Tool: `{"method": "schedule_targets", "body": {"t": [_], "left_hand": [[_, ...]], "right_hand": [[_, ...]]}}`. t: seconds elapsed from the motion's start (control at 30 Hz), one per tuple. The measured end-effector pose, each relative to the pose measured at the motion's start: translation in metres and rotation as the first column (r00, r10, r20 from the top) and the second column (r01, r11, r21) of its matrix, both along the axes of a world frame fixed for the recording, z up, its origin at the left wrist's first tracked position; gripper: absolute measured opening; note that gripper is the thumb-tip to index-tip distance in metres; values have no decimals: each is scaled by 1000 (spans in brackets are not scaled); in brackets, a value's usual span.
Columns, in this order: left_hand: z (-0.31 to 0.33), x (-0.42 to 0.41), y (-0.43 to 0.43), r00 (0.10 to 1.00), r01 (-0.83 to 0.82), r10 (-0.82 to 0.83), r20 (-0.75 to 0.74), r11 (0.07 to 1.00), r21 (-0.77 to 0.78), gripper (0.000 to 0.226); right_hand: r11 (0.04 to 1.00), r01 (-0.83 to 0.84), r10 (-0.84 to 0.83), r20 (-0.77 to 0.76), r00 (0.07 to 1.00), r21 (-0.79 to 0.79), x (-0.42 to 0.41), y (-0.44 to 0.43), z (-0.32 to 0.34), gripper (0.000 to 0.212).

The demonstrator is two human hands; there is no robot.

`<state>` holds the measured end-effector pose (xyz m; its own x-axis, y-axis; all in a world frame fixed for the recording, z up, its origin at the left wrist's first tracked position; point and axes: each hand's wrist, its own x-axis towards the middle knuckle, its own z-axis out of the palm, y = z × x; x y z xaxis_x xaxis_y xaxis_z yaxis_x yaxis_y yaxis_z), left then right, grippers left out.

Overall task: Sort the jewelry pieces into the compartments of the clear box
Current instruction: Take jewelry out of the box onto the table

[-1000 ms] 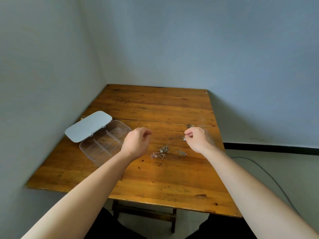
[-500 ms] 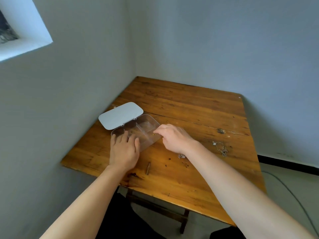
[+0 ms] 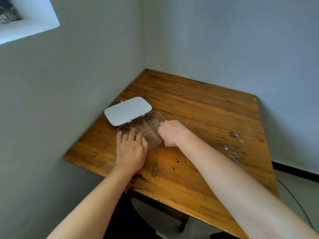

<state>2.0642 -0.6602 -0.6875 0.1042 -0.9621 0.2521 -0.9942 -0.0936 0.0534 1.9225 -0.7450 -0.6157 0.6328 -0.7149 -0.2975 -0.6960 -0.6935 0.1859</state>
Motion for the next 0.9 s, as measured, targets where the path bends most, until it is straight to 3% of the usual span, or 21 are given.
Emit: {"method": "schedule_targets", "body": {"t": [0.23,0.53,0.7,0.8,0.9], "left_hand": [[3,-1,-1,1000,-8,7,24,999,35,54],[3,0,0,998,-15,13,59,999,35,51],[3,-1,-2,997,-19,15,70,999,51,54],[1,0,-2,997,-21,17,72,998,56,54],[1,0,-4,997,-24,20,68,998,61,53]], "right_hand": [[999,42,-43,49,998,5,-2,0,-3,26],[974,100,-162,313,936,205,-19,-1,-4,22],[958,92,-195,378,905,273,-23,-8,3,12],[949,93,-198,339,920,301,-18,-11,6,21],[966,67,-114,181,977,250,-6,-11,6,32]]}}
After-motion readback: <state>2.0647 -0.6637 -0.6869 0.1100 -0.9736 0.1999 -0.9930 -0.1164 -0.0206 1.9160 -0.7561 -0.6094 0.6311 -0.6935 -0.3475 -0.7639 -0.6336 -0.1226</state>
